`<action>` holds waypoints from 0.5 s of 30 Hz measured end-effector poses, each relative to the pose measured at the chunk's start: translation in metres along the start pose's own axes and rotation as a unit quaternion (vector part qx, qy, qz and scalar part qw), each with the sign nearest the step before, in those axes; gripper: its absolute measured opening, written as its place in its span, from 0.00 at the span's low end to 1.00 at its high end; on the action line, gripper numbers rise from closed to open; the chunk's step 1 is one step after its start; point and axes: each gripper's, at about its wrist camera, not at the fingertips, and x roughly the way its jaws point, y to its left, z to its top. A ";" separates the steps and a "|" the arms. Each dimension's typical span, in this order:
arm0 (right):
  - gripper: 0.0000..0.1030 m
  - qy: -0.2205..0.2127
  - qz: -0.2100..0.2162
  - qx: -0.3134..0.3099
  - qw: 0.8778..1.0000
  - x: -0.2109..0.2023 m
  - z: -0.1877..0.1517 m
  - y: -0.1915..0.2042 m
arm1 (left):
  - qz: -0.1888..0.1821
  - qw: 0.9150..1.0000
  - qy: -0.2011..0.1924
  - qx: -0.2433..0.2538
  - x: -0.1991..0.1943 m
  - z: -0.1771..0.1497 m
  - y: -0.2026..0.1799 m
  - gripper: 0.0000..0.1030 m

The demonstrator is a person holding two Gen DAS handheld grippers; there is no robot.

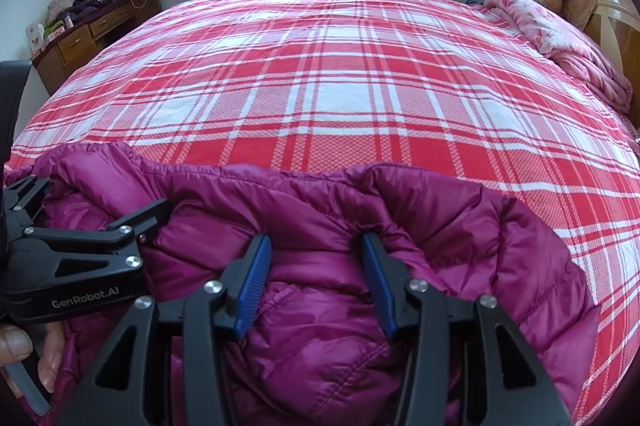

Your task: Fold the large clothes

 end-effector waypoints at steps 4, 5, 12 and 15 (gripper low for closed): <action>0.49 0.001 -0.006 -0.006 1.000 0.000 0.000 0.002 | 0.003 1.000 -0.001 0.001 0.000 0.000 -0.001 0.97; 0.49 0.002 -0.011 -0.010 1.000 0.001 0.001 0.004 | 0.003 1.000 -0.002 0.000 0.000 0.000 -0.001 0.97; 0.57 -0.018 0.015 0.010 1.000 -0.033 0.005 -0.009 | -0.026 0.998 -0.022 -0.059 -0.041 0.006 0.029 0.97; 0.70 -0.033 0.022 0.020 0.999 -0.075 -0.014 -0.018 | -0.047 0.995 -0.068 -0.063 -0.097 -0.009 0.047 0.97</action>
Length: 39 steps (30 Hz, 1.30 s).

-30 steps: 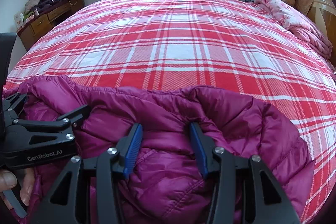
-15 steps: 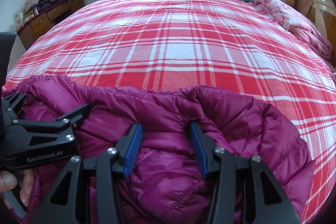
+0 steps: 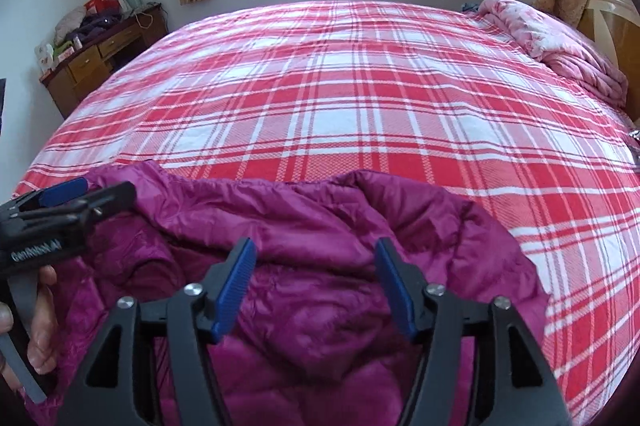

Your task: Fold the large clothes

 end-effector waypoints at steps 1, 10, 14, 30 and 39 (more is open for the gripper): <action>0.71 -0.002 0.005 0.001 1.000 -0.012 -0.007 -0.002 | 0.007 1.000 -0.015 0.012 -0.022 -0.008 0.004 0.97; 0.80 0.025 0.016 0.006 1.000 -0.123 -0.134 -0.034 | 0.008 0.997 -0.029 0.074 -0.161 -0.144 0.048 0.97; 0.80 0.033 0.007 0.023 0.999 -0.156 -0.187 -0.047 | 0.028 0.997 -0.017 0.075 -0.187 -0.202 0.059 0.97; 0.81 0.070 0.000 0.109 0.992 -0.213 -0.315 -0.069 | 0.027 0.998 0.036 0.040 -0.235 -0.345 0.088 0.97; 0.66 0.079 0.033 0.107 0.991 -0.220 -0.337 -0.045 | -0.007 0.998 0.050 0.044 -0.252 -0.367 0.089 0.97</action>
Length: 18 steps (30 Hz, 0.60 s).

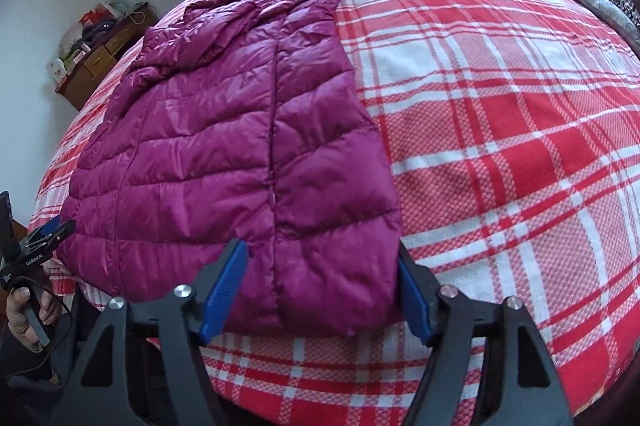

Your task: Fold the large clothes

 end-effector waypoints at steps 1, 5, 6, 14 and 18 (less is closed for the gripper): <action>0.60 0.000 0.001 0.005 1.000 0.000 0.000 -0.001 | -0.003 1.000 0.001 0.001 -0.001 -0.001 0.000 0.97; 0.21 0.002 0.036 0.025 0.999 -0.001 0.001 -0.007 | -0.019 1.000 0.003 0.000 -0.007 -0.001 0.000 0.51; 0.17 0.000 0.038 0.030 0.999 -0.003 -0.001 -0.009 | -0.023 1.000 0.005 0.005 -0.009 0.000 -0.001 0.41; 0.09 -0.029 0.076 0.029 0.996 -0.034 0.000 -0.002 | -0.066 0.997 -0.043 0.016 -0.050 0.007 -0.009 0.06; 0.08 -0.063 0.109 0.033 0.992 -0.072 0.001 -0.003 | -0.104 0.990 -0.098 0.003 -0.093 0.018 0.000 0.05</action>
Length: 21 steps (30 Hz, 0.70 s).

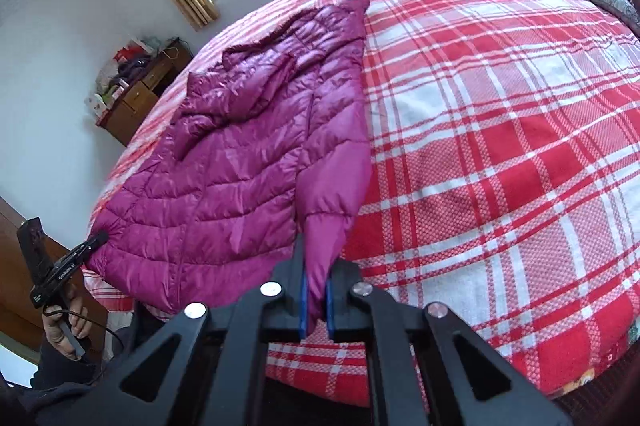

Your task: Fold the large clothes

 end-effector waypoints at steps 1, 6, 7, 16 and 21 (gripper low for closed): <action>0.08 -0.010 0.010 -0.002 1.000 -0.012 0.001 0.003 | -0.008 1.000 -0.014 -0.003 -0.009 0.005 0.000 0.05; 0.08 -0.067 0.047 -0.013 0.997 -0.078 0.006 0.017 | -0.066 0.995 -0.080 -0.015 -0.066 0.026 -0.003 0.04; 0.08 -0.080 0.050 -0.017 0.995 -0.089 0.008 0.021 | -0.072 0.993 -0.092 -0.012 -0.076 0.029 -0.004 0.04; 0.07 -0.151 0.063 -0.021 0.986 -0.142 0.028 0.033 | -0.101 0.986 -0.133 0.000 -0.114 0.053 -0.015 0.04; 0.07 -0.141 0.067 0.000 0.988 -0.106 0.070 0.023 | -0.090 0.990 -0.112 -0.004 -0.064 0.083 -0.002 0.04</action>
